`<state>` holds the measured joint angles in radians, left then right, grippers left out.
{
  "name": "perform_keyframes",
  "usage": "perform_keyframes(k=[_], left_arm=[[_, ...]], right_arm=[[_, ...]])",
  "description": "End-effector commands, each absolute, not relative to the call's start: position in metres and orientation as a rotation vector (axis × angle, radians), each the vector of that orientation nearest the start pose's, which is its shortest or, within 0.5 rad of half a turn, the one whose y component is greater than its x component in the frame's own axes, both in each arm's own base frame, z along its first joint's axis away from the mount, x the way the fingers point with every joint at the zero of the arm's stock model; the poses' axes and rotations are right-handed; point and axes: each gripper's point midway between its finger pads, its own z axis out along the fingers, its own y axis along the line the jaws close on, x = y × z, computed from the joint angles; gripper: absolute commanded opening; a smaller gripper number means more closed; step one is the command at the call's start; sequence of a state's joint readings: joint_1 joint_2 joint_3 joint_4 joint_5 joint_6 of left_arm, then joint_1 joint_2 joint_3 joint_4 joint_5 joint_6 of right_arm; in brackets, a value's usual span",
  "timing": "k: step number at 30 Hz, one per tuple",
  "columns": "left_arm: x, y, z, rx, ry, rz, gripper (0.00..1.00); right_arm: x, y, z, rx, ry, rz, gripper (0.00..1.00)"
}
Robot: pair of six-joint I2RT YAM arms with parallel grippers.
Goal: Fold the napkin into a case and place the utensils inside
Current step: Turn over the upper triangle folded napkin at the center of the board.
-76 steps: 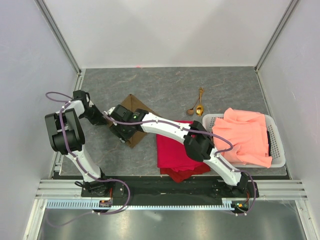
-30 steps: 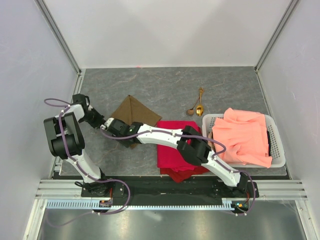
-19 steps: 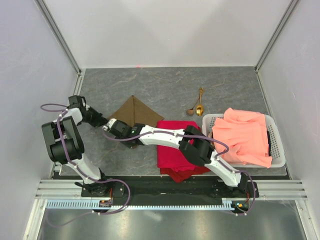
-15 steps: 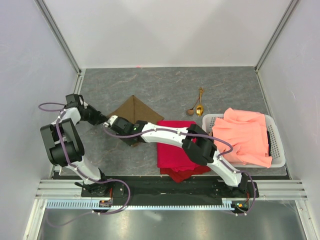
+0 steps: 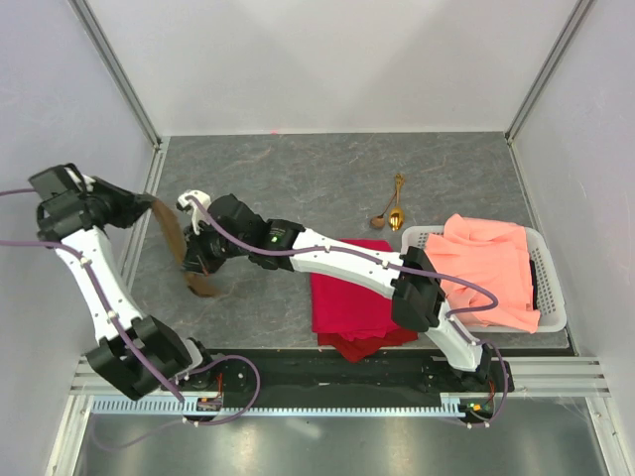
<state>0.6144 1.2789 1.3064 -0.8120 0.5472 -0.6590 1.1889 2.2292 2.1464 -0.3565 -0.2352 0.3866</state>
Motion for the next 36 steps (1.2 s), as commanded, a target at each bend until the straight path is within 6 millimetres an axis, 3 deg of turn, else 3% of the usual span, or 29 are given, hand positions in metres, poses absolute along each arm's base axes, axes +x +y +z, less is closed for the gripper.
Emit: perform_keyframes(k=[1,2,3,4,5,6,7,8,9,10,11,12,14,15,18,22,27,28,30,34,36], left_arm=[[0.33,0.13,0.384,-0.93,1.682,-0.429,0.09],[0.332,0.13,0.388,-0.923,1.675,-0.424,0.09],[0.335,0.132,0.39,-0.925,1.669,-0.4,0.09],[0.342,0.121,0.391,-0.883,1.686,-0.396,0.09],[0.35,0.118,0.383,-0.878,1.709,-0.385,0.09],[0.356,0.119,0.368,-0.9,1.737,-0.346,0.09],[0.368,0.099,0.357,-0.853,1.787,-0.363,0.09],[0.378,0.094,0.338,-0.859,1.827,-0.362,0.09],[0.386,0.092,0.321,-0.873,1.853,-0.326,0.09],[0.397,0.075,0.295,-0.848,1.902,-0.345,0.09],[0.406,0.071,0.269,-0.86,1.952,-0.342,0.09],[0.409,0.065,0.242,-0.873,1.999,-0.338,0.09],[0.427,0.048,0.22,-0.821,2.018,-0.359,0.09],[0.433,0.033,0.194,-0.787,2.076,-0.359,0.09],[0.452,0.012,0.17,-0.732,2.118,-0.386,0.09],[0.464,-0.02,0.158,-0.667,2.151,-0.409,0.09],[0.47,-0.037,0.145,-0.651,2.184,-0.442,0.09],[0.469,-0.053,0.143,-0.613,2.199,-0.462,0.09],[0.47,-0.062,0.139,-0.599,2.211,-0.482,0.09],[0.469,-0.097,0.136,-0.514,2.232,-0.542,0.1],[0.47,-0.116,0.136,-0.473,2.249,-0.599,0.14]], right_arm=[[0.046,0.604,0.278,-1.177,2.015,1.873,0.0],[0.046,0.606,0.29,-1.166,1.921,1.936,0.0],[0.051,0.599,0.279,-1.15,1.953,1.944,0.0],[0.052,0.595,0.273,-1.143,1.98,1.966,0.0],[0.056,0.593,0.274,-1.124,1.946,2.004,0.0],[0.066,0.584,0.243,-1.078,2.033,2.006,0.0],[0.068,0.577,0.236,-1.07,2.04,2.058,0.0],[0.073,0.576,0.237,-1.006,2.008,2.142,0.0],[0.085,0.565,0.208,-0.947,2.086,2.138,0.0],[0.088,0.56,0.197,-0.924,2.105,2.156,0.0],[0.091,0.556,0.191,-0.908,2.088,2.199,0.0],[0.098,0.544,0.167,-0.859,2.153,2.183,0.0],[0.104,0.533,0.152,-0.825,2.147,2.192,0.0],[0.11,0.52,0.132,-0.767,2.214,2.162,0.0],[0.116,0.501,0.101,-0.734,2.297,2.073,0.0],[0.124,0.485,0.079,-0.695,2.358,1.974,0.0],[0.13,0.469,0.056,-0.689,2.462,1.786,0.0],[0.136,0.468,0.052,-0.661,2.472,1.735,0.0],[0.139,0.457,0.041,-0.663,2.531,1.611,0.0],[0.153,0.435,0.022,-0.63,2.607,1.331,0.06],[0.162,0.419,0.015,-0.603,2.63,1.183,0.17]])
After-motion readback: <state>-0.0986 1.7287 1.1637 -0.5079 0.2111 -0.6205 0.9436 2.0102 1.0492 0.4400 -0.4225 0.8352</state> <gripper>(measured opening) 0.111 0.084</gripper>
